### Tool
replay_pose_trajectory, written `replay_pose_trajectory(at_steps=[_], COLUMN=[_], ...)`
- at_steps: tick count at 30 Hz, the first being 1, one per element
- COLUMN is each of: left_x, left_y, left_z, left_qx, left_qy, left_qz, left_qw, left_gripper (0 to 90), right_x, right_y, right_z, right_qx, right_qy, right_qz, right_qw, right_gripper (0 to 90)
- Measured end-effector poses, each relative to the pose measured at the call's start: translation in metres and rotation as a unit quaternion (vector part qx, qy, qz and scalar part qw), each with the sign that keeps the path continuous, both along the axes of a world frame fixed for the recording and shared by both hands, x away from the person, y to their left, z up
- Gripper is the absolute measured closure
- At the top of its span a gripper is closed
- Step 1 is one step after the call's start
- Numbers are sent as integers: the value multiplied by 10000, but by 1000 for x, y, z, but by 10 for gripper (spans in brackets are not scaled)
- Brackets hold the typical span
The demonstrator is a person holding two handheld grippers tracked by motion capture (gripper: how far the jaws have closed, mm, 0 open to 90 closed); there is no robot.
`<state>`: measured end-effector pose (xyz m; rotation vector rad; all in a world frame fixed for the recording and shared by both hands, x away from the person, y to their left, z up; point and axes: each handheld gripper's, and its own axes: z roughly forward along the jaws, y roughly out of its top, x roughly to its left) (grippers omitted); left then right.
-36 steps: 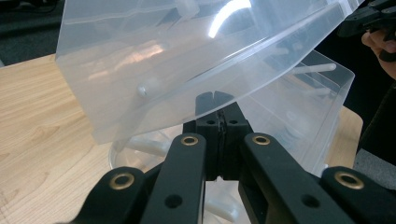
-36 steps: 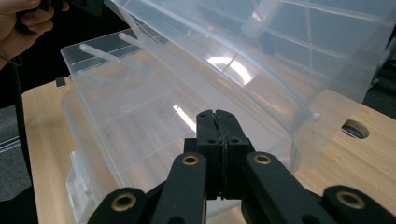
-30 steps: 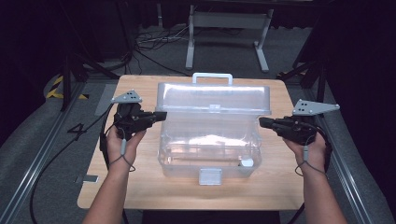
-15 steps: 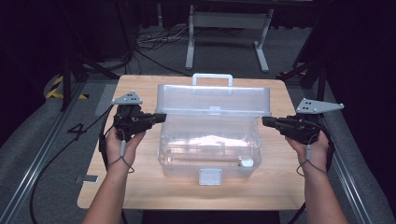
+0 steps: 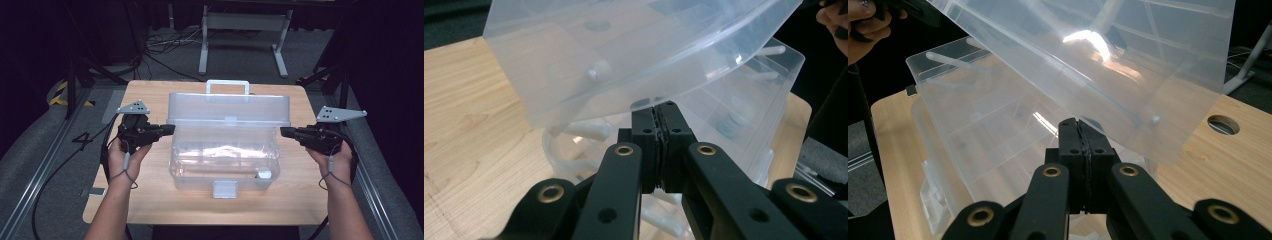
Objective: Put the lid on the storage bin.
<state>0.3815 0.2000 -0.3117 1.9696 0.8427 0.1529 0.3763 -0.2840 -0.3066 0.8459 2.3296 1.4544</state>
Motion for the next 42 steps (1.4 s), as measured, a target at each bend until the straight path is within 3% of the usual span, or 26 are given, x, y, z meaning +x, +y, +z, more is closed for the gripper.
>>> replay_pose_trajectory(at_steps=[30,42], left_x=[0,2], left_y=[7,15], left_z=[0,-3], left_qx=[427,594], left_qy=[336,491], left_qz=[-330,-203], left_qw=[9980,9968], left_gripper=[878,865], right_x=[-2,-3], right_y=[1,2], right_z=[0,0], right_qx=[-467,-636], right_qy=[434,577], right_qz=[414,529], right_qw=[9971,9949], right_gripper=[898,898])
